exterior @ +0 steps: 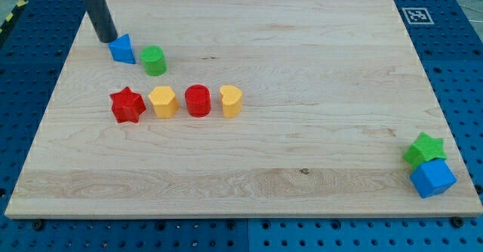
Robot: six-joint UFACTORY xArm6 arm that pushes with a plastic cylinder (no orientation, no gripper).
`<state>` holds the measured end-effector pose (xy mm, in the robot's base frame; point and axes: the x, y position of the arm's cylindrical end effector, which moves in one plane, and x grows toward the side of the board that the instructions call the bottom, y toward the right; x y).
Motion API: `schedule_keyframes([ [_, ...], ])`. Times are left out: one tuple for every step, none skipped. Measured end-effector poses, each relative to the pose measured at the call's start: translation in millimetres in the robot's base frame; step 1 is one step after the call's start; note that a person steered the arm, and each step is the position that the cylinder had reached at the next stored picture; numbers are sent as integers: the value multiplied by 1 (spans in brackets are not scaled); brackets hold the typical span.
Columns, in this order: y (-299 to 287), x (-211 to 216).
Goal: Move the blue triangle into the left side of the green circle
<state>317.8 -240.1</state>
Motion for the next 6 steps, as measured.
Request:
schedule_keyframes([
  [13,6],
  [16,11],
  [16,30],
  [19,33],
  [23,33],
  [25,42],
])
